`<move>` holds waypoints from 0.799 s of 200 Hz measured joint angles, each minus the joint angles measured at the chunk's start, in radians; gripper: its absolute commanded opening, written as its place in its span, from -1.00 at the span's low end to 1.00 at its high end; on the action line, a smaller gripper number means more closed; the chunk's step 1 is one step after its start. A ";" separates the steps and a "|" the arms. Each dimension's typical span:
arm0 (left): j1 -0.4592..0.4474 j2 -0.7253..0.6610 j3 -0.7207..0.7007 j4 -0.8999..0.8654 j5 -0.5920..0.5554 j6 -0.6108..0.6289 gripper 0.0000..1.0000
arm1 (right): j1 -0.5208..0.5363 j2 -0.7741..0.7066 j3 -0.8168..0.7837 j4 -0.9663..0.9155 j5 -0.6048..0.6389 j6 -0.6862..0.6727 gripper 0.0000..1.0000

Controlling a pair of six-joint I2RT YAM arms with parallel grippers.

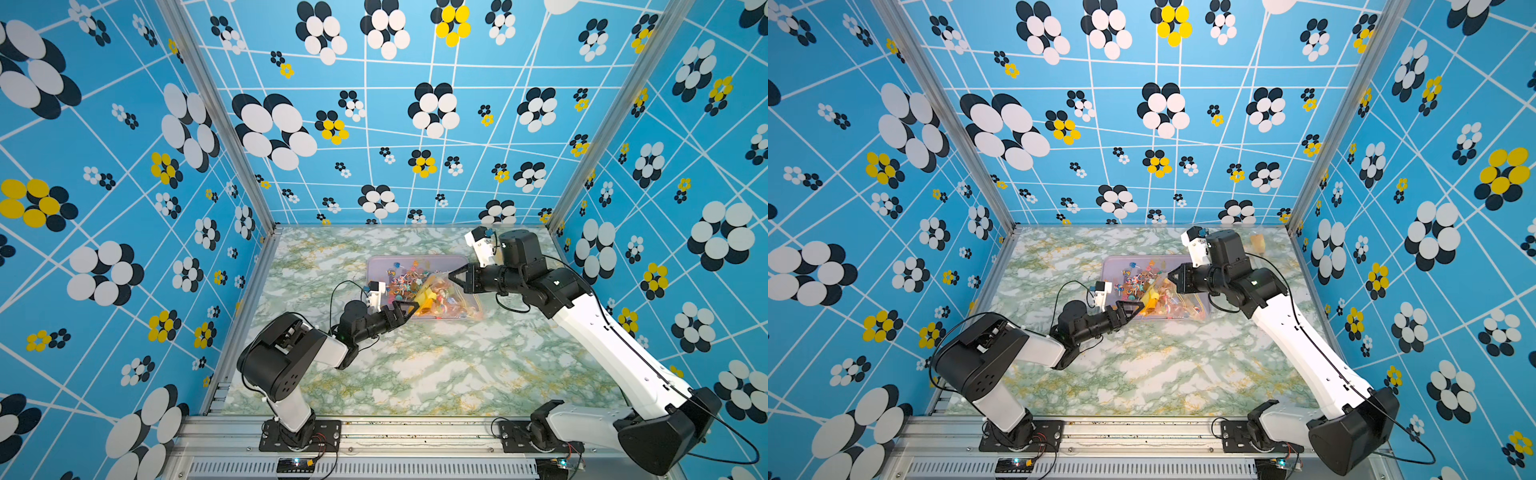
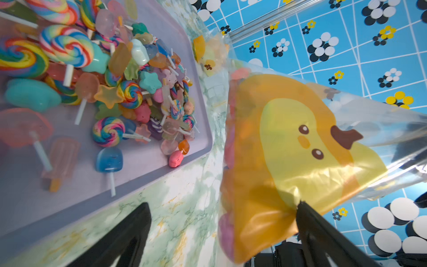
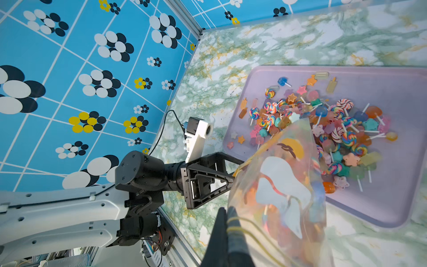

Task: Pour candies out of the ziploc bag
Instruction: Pick up the ziploc bag from the center of the board.

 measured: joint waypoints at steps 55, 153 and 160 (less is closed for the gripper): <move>-0.002 0.006 0.024 0.080 0.014 -0.060 0.99 | 0.000 0.053 0.060 -0.016 -0.001 -0.014 -0.99; -0.023 -0.006 0.025 0.122 0.037 -0.086 0.99 | 0.013 0.146 0.251 -0.019 -0.009 -0.024 -1.00; -0.023 -0.006 0.025 0.124 0.040 -0.087 0.99 | 0.016 0.151 0.266 -0.019 -0.010 -0.025 -1.00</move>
